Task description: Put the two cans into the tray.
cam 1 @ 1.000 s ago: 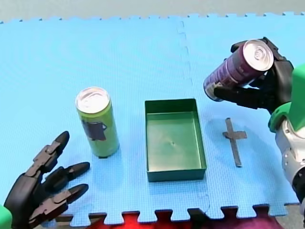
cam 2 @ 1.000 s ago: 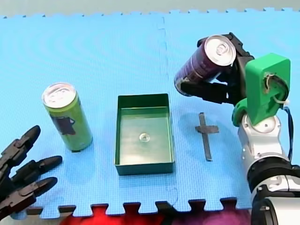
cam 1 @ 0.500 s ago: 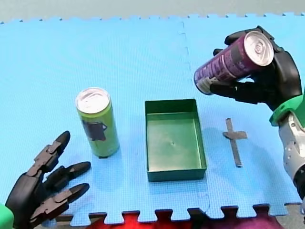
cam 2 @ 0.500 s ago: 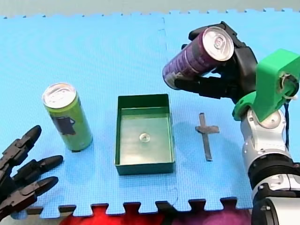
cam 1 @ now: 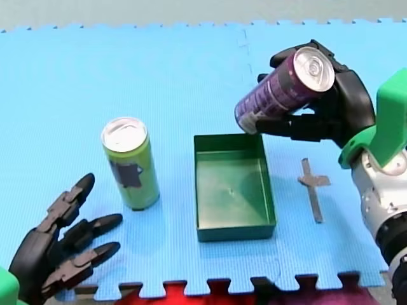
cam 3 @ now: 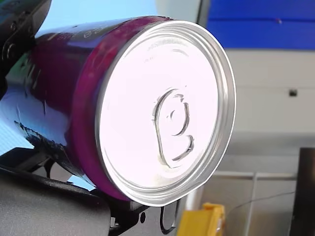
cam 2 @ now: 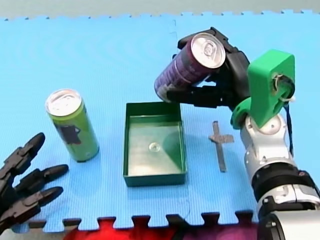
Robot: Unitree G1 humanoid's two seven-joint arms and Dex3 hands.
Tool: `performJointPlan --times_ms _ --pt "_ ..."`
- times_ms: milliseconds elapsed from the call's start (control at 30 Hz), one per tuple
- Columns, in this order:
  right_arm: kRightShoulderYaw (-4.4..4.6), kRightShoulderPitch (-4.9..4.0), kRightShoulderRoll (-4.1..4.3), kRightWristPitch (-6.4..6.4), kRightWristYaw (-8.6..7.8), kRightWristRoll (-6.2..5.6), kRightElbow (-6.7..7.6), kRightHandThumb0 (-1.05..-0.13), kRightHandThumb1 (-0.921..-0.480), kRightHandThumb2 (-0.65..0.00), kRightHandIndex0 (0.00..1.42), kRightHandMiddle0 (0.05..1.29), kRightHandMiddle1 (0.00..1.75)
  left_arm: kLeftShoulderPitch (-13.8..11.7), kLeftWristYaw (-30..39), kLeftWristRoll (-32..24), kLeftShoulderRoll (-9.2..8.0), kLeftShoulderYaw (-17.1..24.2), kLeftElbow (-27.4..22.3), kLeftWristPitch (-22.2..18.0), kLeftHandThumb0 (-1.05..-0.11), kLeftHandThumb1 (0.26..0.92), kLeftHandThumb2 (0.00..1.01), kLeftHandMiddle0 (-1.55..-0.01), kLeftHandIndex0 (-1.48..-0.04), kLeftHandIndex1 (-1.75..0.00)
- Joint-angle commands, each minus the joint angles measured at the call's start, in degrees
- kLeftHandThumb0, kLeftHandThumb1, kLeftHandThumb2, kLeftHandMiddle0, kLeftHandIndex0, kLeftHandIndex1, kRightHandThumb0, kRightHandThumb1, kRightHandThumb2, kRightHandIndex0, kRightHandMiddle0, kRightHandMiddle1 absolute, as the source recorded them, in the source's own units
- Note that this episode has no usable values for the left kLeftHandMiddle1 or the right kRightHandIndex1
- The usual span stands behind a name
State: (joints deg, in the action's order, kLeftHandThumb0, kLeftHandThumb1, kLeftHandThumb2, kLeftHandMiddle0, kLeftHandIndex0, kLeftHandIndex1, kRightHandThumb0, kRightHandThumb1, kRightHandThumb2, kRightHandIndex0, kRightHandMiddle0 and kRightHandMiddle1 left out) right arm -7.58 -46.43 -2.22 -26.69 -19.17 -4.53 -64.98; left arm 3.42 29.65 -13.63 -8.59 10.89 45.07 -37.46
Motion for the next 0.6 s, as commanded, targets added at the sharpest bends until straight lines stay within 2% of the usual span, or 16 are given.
performJointPlan --times_ms 0,67,167,233,300,433,567 --pt "0.52 -1.15 0.02 0.64 0.73 0.44 -0.36 -0.359 -0.802 0.000 0.95 0.56 1.75 0.26 0.15 -0.08 -0.15 0.21 0.76 -0.31 -1.048 0.884 0.00 -0.45 -0.16 0.00" --pt "1.23 -1.27 -0.09 1.68 1.59 1.29 -0.18 -0.357 -0.799 0.000 0.95 0.56 1.75 0.48 0.32 -0.11 -0.23 0.32 1.25 -0.58 -1.048 0.885 0.00 -0.45 -0.16 0.00" --pt "3.03 -1.44 -0.52 3.12 3.99 3.46 0.34 -0.358 -0.797 0.000 0.95 0.56 1.75 0.83 0.59 -0.13 -0.34 0.49 2.03 -1.11 -1.048 0.886 0.00 -0.45 -0.16 0.00" --pt "4.06 -1.64 -0.82 3.69 5.34 4.79 0.30 -0.362 -0.795 0.000 0.95 0.55 1.75 0.97 0.63 -0.04 -0.43 0.55 2.39 -1.54 -1.048 0.888 0.00 -0.45 -0.16 0.00" --pt "4.75 -2.00 -1.11 4.08 6.17 5.63 0.06 -0.369 -0.795 0.000 0.95 0.55 1.75 1.05 0.58 0.15 -0.49 0.55 2.60 -1.93 -1.048 0.890 0.00 -0.45 -0.17 0.00" --pt "5.27 -3.05 -1.48 4.53 7.11 6.42 -1.38 -0.384 -0.793 0.000 0.95 0.55 1.75 0.90 0.32 0.46 -0.36 0.45 2.49 -2.38 -1.048 0.893 0.00 -0.45 -0.17 0.00" --pt "5.08 -3.85 -2.05 3.73 7.37 6.42 -3.40 -0.392 -0.790 0.000 0.95 0.55 1.75 0.36 -0.04 0.62 -0.30 0.31 1.23 -2.00 -1.048 0.895 0.00 -0.45 -0.17 0.00"
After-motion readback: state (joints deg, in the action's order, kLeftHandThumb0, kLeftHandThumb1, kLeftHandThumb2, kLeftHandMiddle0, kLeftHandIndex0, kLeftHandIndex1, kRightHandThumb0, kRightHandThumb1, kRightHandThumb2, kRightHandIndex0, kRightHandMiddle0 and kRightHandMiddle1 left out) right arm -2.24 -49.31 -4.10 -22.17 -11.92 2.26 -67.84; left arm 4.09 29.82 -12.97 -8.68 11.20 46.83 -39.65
